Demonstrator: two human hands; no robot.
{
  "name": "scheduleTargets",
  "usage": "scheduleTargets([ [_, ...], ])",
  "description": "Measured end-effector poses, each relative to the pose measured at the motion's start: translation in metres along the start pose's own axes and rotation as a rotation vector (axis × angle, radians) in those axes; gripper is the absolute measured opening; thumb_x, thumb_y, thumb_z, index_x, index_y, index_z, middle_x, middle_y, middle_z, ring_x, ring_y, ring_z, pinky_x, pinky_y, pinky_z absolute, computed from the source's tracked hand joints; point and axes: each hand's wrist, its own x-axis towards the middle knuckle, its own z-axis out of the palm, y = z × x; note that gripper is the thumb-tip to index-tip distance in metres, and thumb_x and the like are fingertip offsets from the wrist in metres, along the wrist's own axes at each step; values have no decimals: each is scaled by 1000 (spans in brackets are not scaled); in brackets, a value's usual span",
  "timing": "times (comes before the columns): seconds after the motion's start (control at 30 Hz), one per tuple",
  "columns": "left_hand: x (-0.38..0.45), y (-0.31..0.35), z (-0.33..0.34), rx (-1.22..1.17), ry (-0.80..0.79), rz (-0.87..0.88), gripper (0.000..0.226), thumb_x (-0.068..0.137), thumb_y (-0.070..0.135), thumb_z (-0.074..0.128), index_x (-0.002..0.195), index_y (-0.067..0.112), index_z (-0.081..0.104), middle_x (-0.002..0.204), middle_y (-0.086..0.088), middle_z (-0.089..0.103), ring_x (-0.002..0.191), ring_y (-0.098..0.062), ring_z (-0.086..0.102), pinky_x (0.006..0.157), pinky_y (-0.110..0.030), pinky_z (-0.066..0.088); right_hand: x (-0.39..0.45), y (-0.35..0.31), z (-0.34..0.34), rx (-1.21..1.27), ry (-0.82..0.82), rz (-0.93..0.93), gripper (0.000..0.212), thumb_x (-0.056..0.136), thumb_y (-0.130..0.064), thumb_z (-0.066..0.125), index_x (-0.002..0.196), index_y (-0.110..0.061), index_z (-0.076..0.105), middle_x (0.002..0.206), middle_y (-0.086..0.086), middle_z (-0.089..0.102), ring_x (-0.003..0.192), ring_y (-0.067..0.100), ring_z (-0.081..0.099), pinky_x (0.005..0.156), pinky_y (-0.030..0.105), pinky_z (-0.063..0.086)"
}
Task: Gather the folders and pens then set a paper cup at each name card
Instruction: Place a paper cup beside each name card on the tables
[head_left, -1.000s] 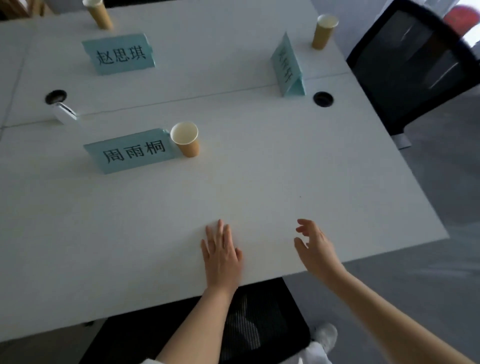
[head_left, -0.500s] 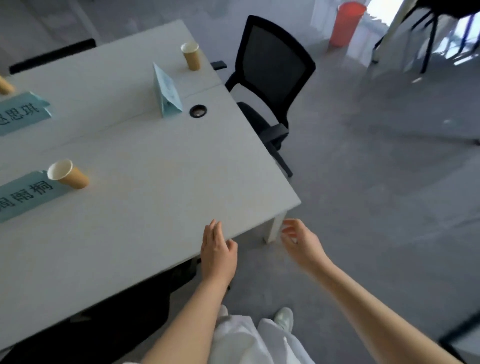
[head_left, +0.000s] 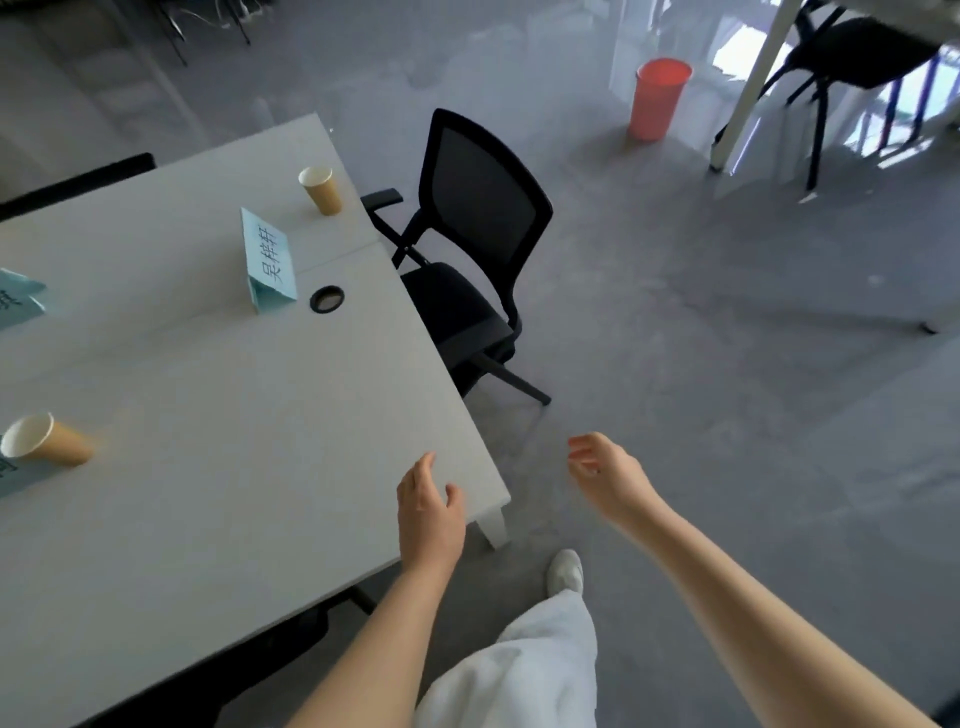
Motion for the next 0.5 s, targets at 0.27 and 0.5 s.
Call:
scheduleTargets([
  [0.27, 77, 89, 53, -36, 51, -73, 47, 94, 11, 50, 140, 9, 43, 140, -11, 49, 131, -24, 41, 101, -29, 37, 121, -37, -91, -97, -42, -72, 28, 91, -15, 53, 117, -14, 61, 111, 9, 68, 104, 27, 63, 83, 27, 46],
  [0.5, 151, 168, 93, -32, 103, -48, 48, 94, 14, 50, 142, 12, 41, 142, -7, 47, 132, -21, 42, 105, -34, 41, 216, -60, -145, -57, -114, -93, 30, 91, -14, 52, 120, -16, 60, 97, -2, 62, 103, 22, 63, 74, 22, 43],
])
